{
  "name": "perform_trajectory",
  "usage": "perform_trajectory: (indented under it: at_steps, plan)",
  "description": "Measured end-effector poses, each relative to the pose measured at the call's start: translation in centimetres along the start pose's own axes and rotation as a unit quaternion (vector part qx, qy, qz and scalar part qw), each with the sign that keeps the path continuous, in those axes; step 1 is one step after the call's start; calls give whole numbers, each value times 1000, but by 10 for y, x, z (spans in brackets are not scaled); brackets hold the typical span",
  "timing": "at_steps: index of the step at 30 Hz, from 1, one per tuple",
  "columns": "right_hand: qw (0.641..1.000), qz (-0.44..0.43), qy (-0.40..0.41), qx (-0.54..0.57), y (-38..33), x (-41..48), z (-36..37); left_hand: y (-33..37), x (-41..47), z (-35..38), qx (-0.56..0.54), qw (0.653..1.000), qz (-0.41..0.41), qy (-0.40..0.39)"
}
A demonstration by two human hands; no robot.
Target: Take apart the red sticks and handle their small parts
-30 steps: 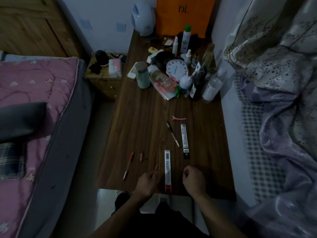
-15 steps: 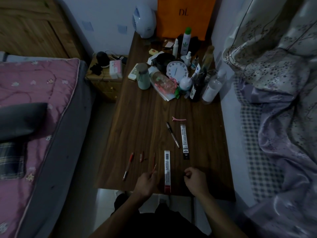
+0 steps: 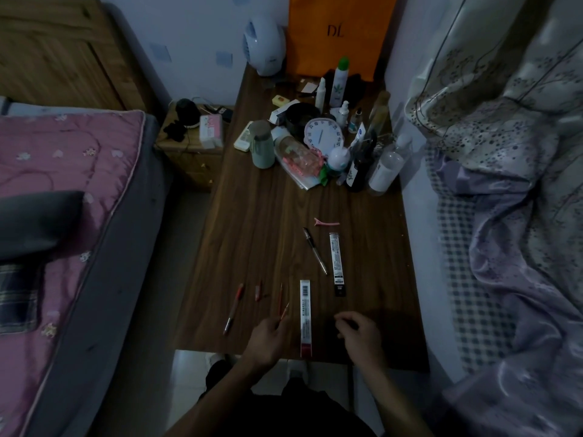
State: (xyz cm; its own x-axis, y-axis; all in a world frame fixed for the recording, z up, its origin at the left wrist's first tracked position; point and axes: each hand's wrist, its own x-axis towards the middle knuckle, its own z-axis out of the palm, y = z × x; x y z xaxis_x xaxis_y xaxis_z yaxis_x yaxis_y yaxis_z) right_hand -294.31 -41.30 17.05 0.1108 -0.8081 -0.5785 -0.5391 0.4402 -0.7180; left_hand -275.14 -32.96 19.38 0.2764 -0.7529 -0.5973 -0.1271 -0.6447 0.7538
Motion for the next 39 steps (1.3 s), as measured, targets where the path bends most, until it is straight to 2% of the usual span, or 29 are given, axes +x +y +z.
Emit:
perform_trajectory:
  at_steps: [5, 17, 20, 24, 27, 29, 31, 33, 39]
  plan:
    - [992, -35, -120, 26, -39, -10, 21, 13, -4, -4, 56, 998, 23, -31]
    - [975, -20, -210, 65, -68, -13, 45, 14, -8, -21, 151, 986, 65, -30]
    - [978, -3, -188, 94, -70, -12, 52, 10, -8, -26, 144, 987, 57, -33]
    - [977, 52, -112, 176, -69, -4, 58, -5, -2, -42, 157, 986, 31, -50]
    - [970, 59, -69, 227, -70, 6, 55, -20, 5, -63, 187, 981, 8, -48]
    - [967, 49, -41, 245, -73, 10, 53, -31, 12, -74, 201, 980, -8, 1]
    - [965, 45, -20, 257, -76, 13, 52, -39, 21, -83, 207, 973, -29, 99]
    - [963, 50, -3, 265, -80, 13, 52, -42, 30, -88, 220, 962, -49, 156]
    - [922, 88, -24, 377, -93, 9, 42, -53, 54, -90, 272, 951, -61, 137]
